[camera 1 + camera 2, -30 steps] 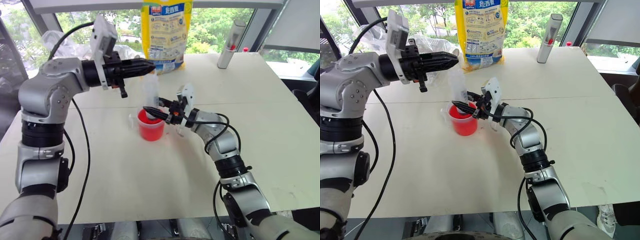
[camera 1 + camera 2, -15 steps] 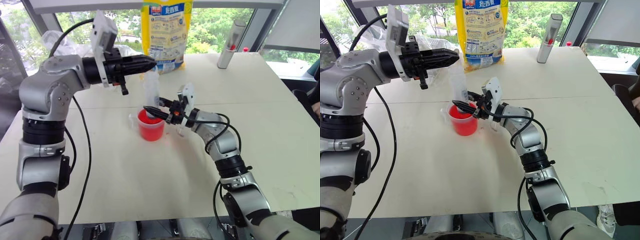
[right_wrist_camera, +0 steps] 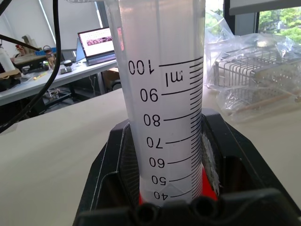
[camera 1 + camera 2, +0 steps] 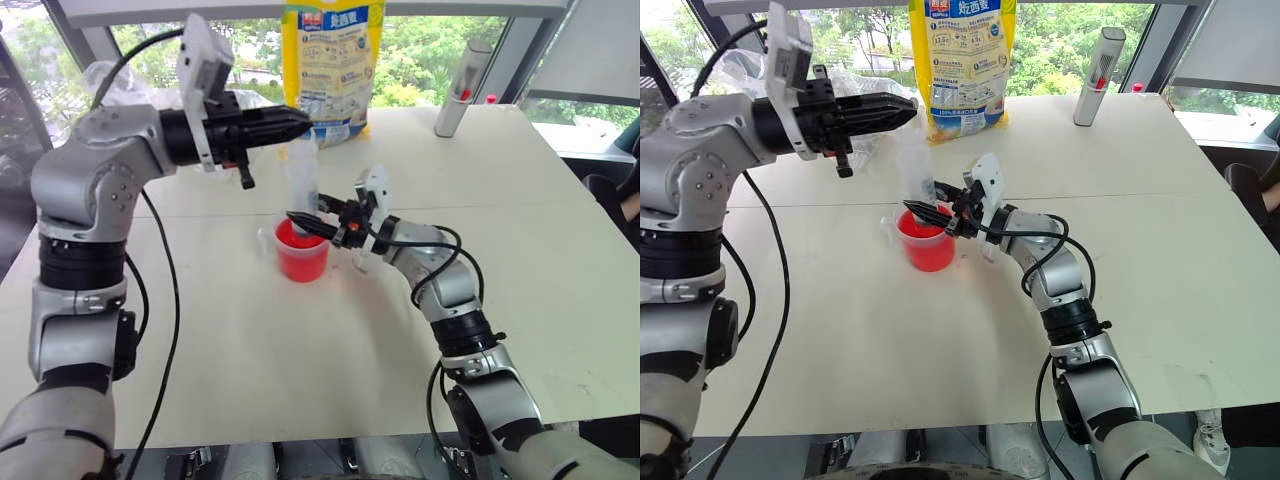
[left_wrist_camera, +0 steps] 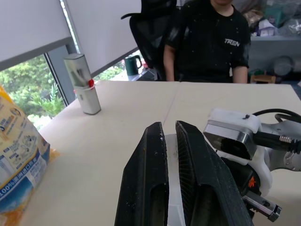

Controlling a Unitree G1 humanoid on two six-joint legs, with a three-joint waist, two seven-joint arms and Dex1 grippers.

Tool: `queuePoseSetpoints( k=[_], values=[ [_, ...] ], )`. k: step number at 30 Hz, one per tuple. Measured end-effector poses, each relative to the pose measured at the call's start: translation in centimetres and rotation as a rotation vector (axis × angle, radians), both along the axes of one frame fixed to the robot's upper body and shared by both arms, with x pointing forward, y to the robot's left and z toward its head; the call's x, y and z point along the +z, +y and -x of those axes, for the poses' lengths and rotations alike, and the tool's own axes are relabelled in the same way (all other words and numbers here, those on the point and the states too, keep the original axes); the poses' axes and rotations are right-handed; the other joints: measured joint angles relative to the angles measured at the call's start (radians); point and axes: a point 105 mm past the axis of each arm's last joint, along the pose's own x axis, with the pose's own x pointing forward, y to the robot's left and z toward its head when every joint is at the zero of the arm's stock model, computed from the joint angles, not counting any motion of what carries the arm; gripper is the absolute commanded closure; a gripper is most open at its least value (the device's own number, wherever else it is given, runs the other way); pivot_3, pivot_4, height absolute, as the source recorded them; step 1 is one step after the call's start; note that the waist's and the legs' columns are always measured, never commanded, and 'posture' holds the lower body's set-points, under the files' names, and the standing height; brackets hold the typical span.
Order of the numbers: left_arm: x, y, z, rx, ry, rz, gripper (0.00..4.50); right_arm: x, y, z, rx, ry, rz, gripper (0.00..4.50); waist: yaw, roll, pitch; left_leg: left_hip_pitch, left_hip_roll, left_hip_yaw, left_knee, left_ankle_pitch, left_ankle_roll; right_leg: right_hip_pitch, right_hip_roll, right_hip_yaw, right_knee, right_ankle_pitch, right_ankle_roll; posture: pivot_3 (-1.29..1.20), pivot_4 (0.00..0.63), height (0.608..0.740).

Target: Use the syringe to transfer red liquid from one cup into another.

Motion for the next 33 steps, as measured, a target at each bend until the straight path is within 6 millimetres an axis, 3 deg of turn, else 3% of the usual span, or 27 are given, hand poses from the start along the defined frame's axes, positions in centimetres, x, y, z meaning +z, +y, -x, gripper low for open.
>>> queuePoseSetpoints(
  k=[4,9,10,23,28,33],
  values=[
    [0.7,0.6,0.1,0.027,-0.031,0.028,2.77,-0.7,0.7,0.6,0.037,0.007,0.039,3.09,-0.003,0.0,0.0,0.0,0.0,0.0,0.0,0.0,0.0,0.0,0.0,0.0,0.0,0.0,0.0,0.0,0.15,0.74],
    [1.6,1.4,0.4,0.061,-0.07,0.046,0.2,-1.2,1.5,1.2,0.075,0.013,0.06,3.09,0.0,0.0,0.0,0.0,0.0,0.0,0.0,0.0,0.0,0.0,0.0,0.0,0.0,0.0,0.0,0.0,0.15,0.74],
    [1.7,1.6,0.4,0.067,-0.075,0.046,0.06,-1.1,1.5,1.2,0.073,0.012,0.059,3.09,0.0,0.0,0.0,0.0,0.0,0.0,0.0,0.0,0.0,0.0,0.0,0.0,0.0,0.0,0.0,0.0,0.15,0.74],
    [2.0,3.0,0.4,0.127,-0.077,0.085,0.06,0.6,1.4,0.6,0.047,-0.035,0.04,3.09,0.0,0.0,0.0,0.0,0.0,0.0,0.0,0.0,0.0,0.0,0.0,0.0,0.0,0.0,0.0,0.0,0.15,0.74],
    [2.6,3.7,0.5,0.147,-0.08,0.119,0.06,2.1,1.1,0.2,0.028,-0.067,0.015,3.09,0.0,0.0,0.0,0.0,0.0,0.0,0.0,0.0,0.0,0.0,0.0,0.0,0.0,0.0,0.0,0.0,0.15,0.74],
    [2.9,4.5,0.5,0.18,-0.083,0.129,0.06,4.0,-0.5,0.1,-0.011,-0.042,-0.038,3.09,0.001,0.0,0.0,0.0,0.001,0.0,0.0,0.0,0.0,0.0,-0.001,0.0,0.0,0.0,0.0,0.0,0.15,0.74]
  ],
)
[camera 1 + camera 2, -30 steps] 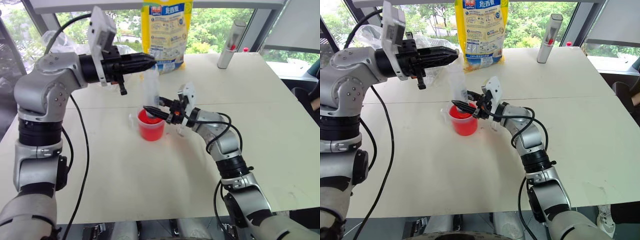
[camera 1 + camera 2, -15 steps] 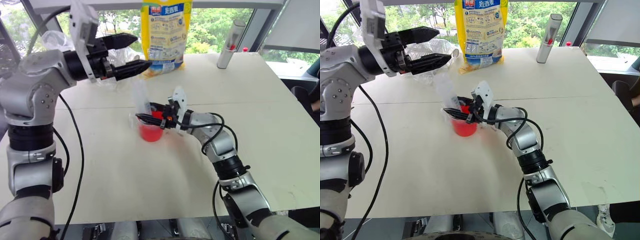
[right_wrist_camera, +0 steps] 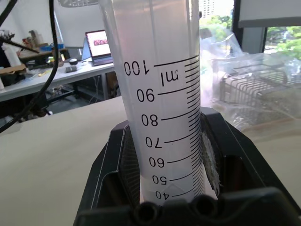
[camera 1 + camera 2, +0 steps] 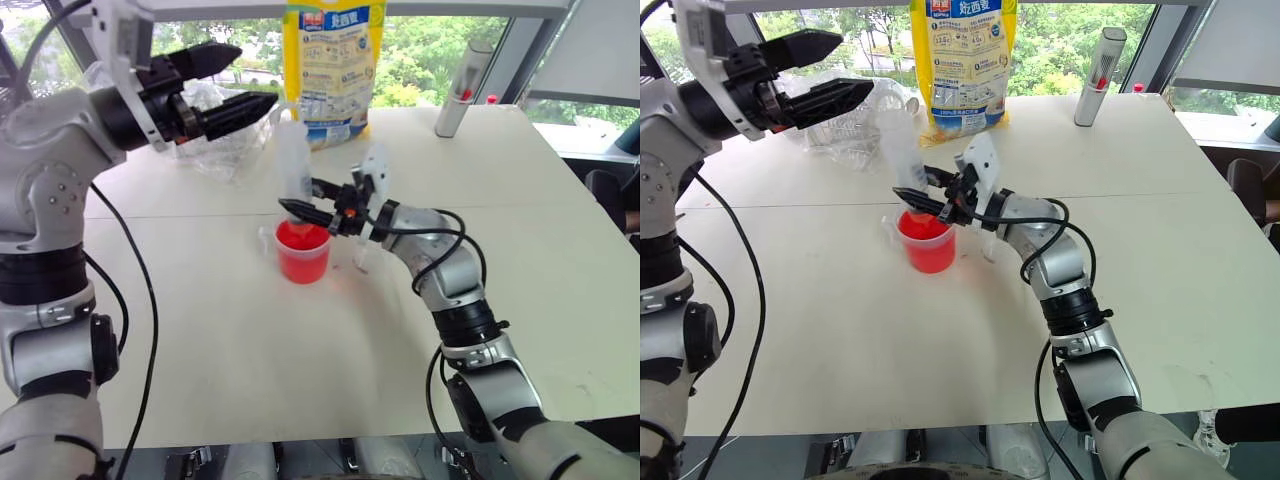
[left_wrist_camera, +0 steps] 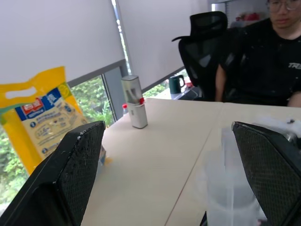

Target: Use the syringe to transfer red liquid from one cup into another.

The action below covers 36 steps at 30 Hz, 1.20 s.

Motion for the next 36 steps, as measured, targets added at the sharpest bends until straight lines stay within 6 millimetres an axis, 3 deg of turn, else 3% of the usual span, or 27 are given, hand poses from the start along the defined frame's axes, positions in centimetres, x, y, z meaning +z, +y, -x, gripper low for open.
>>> queuePoseSetpoints(
  k=[4,10,18,20,22,25,30,36],
  values=[
    [-0.2,-0.2,-0.1,-0.01,0.005,0.007,0.06,1.7,-0.2,0.7,0.005,-0.012,-0.03,3.09,0.0,0.0,0.0,0.0,0.0,0.0,0.0,0.0,0.0,0.0,0.0,0.0,0.0,0.0,0.0,0.0,0.15,0.74],
    [-0.4,-0.9,-0.4,-0.042,0.007,0.016,0.06,2.1,-0.8,0.7,-0.029,0.003,-0.031,3.09,0.0,0.0,0.0,0.0,0.0,0.0,0.0,0.0,0.0,0.0,0.0,0.0,0.0,0.0,0.0,0.0,0.15,0.74],
    [-0.2,-2.8,-0.9,-0.132,-0.007,0.025,0.06,4.9,-5.5,0.6,-0.159,-0.046,-0.042,3.09,0.013,0.0,0.0,-0.001,-0.001,0.001,0.0,0.0,0.0,0.0,0.001,0.0,-0.001,0.0,0.0,0.0,0.15,0.74],
    [-0.2,-3.9,-1.1,-0.172,-0.005,0.029,0.06,5.1,-7.5,0.6,-0.223,-0.059,-0.021,3.09,0.021,0.0,0.0,-0.001,-0.002,0.001,0.0,0.0,0.0,0.0,0.001,0.0,-0.001,0.0,0.0,0.0,0.15,0.74],
    [-0.3,-4.7,-1.1,-0.206,-0.005,0.033,0.06,4.9,-9.5,0.6,-0.292,-0.059,-0.013,3.09,0.025,0.0,0.0,-0.001,-0.002,0.001,0.0,0.0,0.0,0.0,0.001,0.0,-0.002,0.0,0.0,0.0,0.15,0.74],
    [-0.5,-5.7,-1.2,-0.247,0.002,0.041,0.06,3.2,-10.7,0.6,-0.338,-0.015,0.005,3.09,0.022,0.0,0.0,-0.001,-0.002,0.001,0.0,0.0,0.0,0.0,0.002,0.001,-0.002,0.0,0.0,0.0,0.15,0.74],
    [-0.4,-7.9,-1.1,-0.322,0.002,0.046,0.06,0.9,-11.1,0.7,-0.367,0.043,0.02,3.09,0.022,0.0,0.0,-0.001,-0.002,0.001,0.0,0.0,0.0,0.0,0.004,0.001,-0.001,0.0,0.0,0.0,0.15,0.74],
    [1.1,-10.1,-1.0,-0.378,-0.027,0.072,0.06,0.6,-11.3,0.5,-0.402,0.021,0.027,3.09,0.024,0.0,0.0,-0.001,-0.002,0.001,0.0,0.0,0.0,0.0,0.004,0.001,-0.002,0.0,0.0,0.0,0.15,0.74]
  ],
)
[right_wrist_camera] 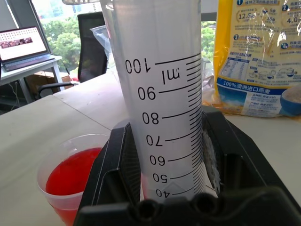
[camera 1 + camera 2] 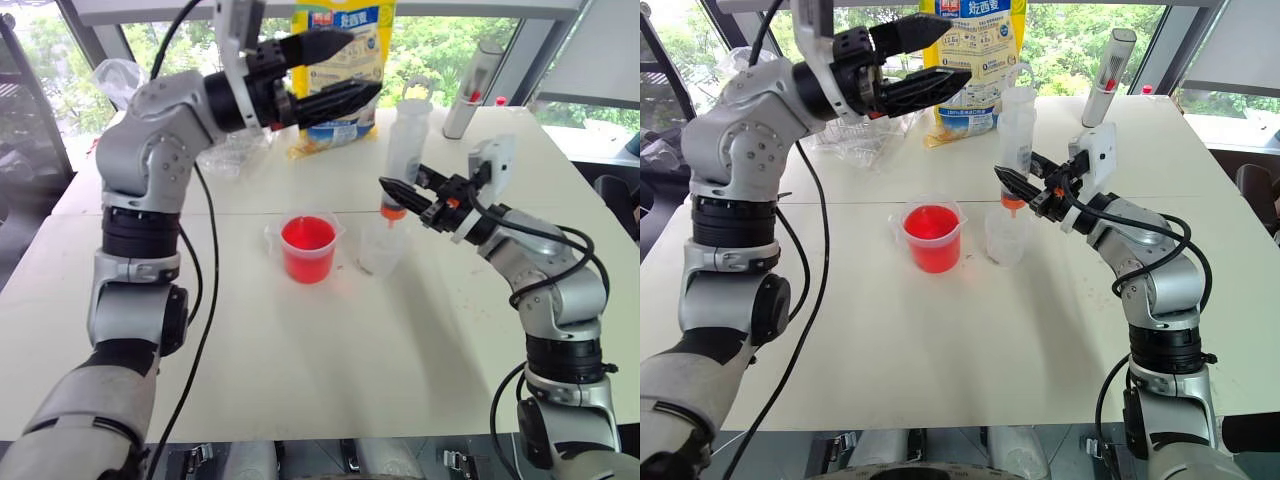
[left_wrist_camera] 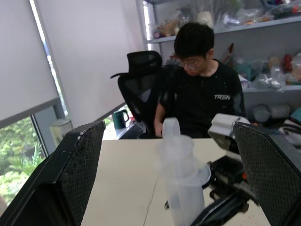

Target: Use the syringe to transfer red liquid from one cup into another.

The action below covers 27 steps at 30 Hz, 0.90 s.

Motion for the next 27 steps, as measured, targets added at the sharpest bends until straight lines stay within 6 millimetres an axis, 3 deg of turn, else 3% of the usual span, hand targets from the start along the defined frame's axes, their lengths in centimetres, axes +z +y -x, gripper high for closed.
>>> queuePoseSetpoints(
  k=[8,18,20,27],
  values=[
    [-1.2,-3.2,-1.6,-0.013,0.063,-0.045,0.06,-0.9,0.4,0.0,-0.005,0.011,-0.003,3.09,0.0,0.0,0.0,0.0,0.0,0.0,0.0,0.0,0.0,0.0,0.001,-0.001,0.0,0.0,0.0,0.0,0.15,0.74],
    [-3.2,-4.9,-2.7,-0.047,0.158,-0.081,0.06,-1.1,0.5,0.0,-0.011,0.017,-0.007,3.09,0.0,0.0,0.0,0.0,0.0,0.0,0.0,0.0,0.0,0.0,0.002,-0.001,0.0,0.0,0.0,0.0,0.15,0.74],
    [-3.2,-5.0,-2.8,-0.048,0.164,-0.084,0.85,-1.1,0.5,-0.1,-0.012,0.017,-0.007,3.09,0.0,0.0,0.0,0.0,0.0,0.0,0.0,0.0,0.0,0.0,0.002,-0.001,0.0,0.0,0.0,0.0,0.15,0.74],
    [-3.2,-5.5,-2.6,-0.066,0.162,-0.087,4.3,-1.2,0.6,-0.1,-0.009,0.019,-0.005,3.09,-0.001,0.0,0.0,0.0,0.0,0.0,0.0,0.0,0.0,0.0,0.002,-0.001,0.0,0.0,0.0,0.0,0.15,0.74]
  ],
)
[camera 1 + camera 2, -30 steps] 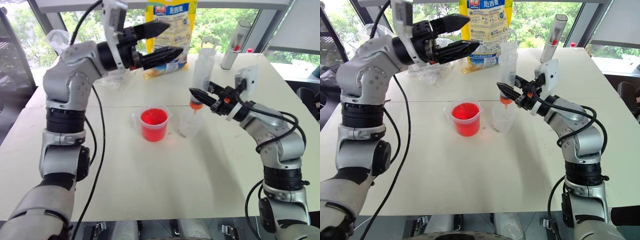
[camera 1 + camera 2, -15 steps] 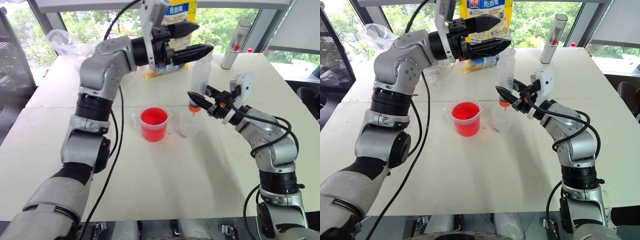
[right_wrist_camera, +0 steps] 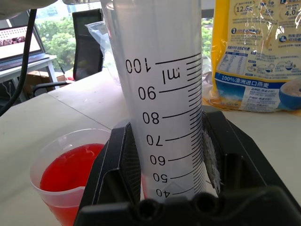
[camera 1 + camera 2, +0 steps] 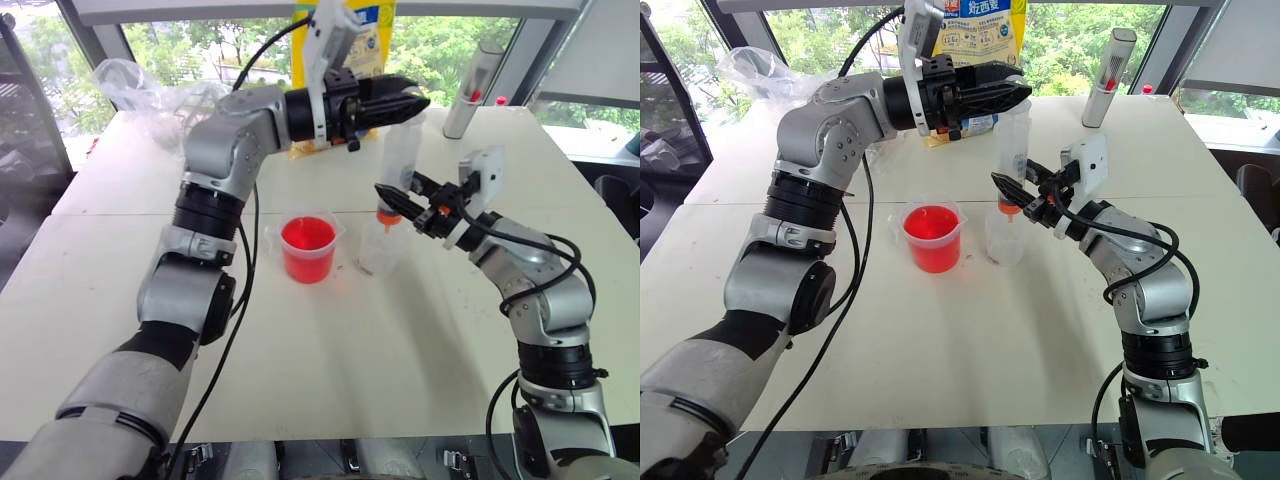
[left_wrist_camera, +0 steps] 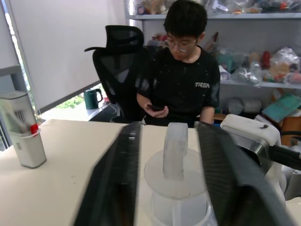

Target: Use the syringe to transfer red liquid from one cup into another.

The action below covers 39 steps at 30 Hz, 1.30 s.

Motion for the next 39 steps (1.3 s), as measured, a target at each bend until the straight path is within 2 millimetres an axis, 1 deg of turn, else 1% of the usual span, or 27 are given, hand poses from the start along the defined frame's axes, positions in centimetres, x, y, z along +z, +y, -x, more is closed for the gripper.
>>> queuePoseSetpoints(
  k=[1,14,21,33,39],
  values=[
    [0.0,-0.1,0.0,-0.006,0.003,0.001,4.41,0.0,0.0,0.0,-0.002,0.001,0.0,3.09,0.0,0.0,0.0,0.0,0.0,0.0,0.0,0.0,0.0,0.0,0.0,0.0,0.0,0.0,0.0,0.0,0.15,0.74],
    [-0.3,-0.1,0.3,-0.021,-0.005,-0.024,4.41,-0.3,0.0,-0.1,0.001,0.012,-0.001,3.09,0.0,0.0,0.0,0.0,0.0,0.0,0.0,0.0,0.0,0.0,0.0,0.0,0.0,0.0,0.0,0.0,0.15,0.74],
    [-1.2,0.0,0.2,-0.018,0.004,-0.034,4.41,-0.6,0.1,-0.1,0.011,0.048,-0.001,3.09,0.001,0.0,0.0,0.0,0.0,0.0,0.0,0.0,0.0,0.0,0.0,0.0,0.0,0.0,0.0,0.0,0.15,0.74],
    [-2.2,-0.1,0.5,-0.025,0.011,-0.034,4.41,-0.2,0.2,0.3,0.033,0.092,-0.007,3.09,0.001,0.0,0.0,0.0,0.0,0.0,0.0,0.0,0.0,0.0,0.0,0.0,0.0,0.0,0.0,0.0,0.15,0.74],
    [-3.0,-0.2,0.5,-0.017,0.025,-0.026,4.41,-0.4,0.1,0.4,0.035,0.116,-0.007,3.09,0.001,0.0,0.0,0.0,0.0,0.0,0.0,0.0,0.0,0.0,0.0,0.0,0.0,0.0,0.0,0.0,0.15,0.74]
  ],
)
